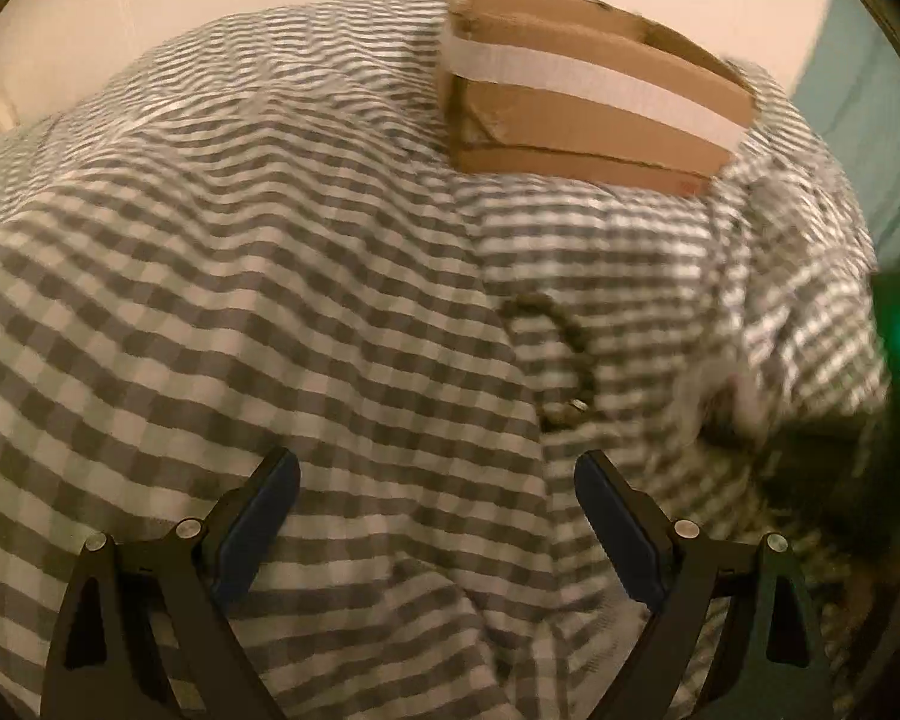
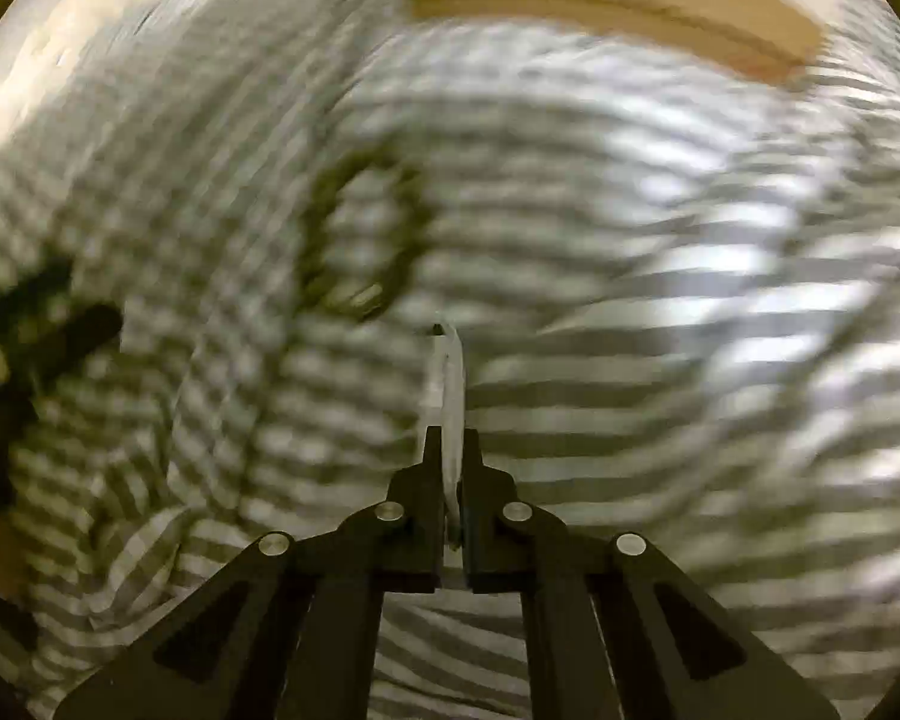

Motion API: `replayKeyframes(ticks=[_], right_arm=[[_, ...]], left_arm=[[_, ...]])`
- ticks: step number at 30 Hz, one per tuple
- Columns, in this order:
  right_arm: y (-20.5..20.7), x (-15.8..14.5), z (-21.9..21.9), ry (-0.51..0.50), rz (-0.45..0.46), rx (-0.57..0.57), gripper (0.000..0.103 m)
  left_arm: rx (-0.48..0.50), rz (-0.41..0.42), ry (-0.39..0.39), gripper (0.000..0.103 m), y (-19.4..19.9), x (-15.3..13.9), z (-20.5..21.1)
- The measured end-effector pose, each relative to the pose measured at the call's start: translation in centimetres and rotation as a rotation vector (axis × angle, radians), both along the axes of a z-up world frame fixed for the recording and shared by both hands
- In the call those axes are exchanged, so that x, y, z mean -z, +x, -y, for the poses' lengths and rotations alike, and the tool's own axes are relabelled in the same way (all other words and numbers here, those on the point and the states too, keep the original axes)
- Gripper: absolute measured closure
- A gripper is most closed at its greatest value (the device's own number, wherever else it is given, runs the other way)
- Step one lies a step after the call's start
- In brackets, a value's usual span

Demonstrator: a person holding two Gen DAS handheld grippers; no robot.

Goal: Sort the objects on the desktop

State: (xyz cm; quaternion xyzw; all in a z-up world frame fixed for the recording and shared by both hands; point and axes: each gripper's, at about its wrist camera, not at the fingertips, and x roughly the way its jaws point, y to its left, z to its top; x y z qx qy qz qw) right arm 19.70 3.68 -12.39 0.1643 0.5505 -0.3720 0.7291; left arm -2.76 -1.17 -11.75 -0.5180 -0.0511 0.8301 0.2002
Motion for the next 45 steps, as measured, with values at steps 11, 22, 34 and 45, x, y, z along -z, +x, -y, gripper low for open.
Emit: replayKeyframes(ticks=[11,22,34,45], right_arm=[[-3.9,-6.1,1.8,-0.039,0.225,0.097,0.099],[-5.0,-7.4,2.0,-0.003,0.247,0.066,0.099],[-5.5,-9.1,1.7,-0.033,0.279,0.025,0.099],[-5.2,-9.7,1.3,-0.031,0.29,-0.027,0.099]], left_arm=[[0.397,0.028,-0.068,0.043,4.5,2.1,-8.2],[0.52,0.113,-0.13,0.076,5.8,4.3,-10.6],[0.249,0.045,0.167,0.099,1.3,-1.0,-3.5],[0.173,0.041,0.214,0.1,-1.7,-2.1,-1.2]])
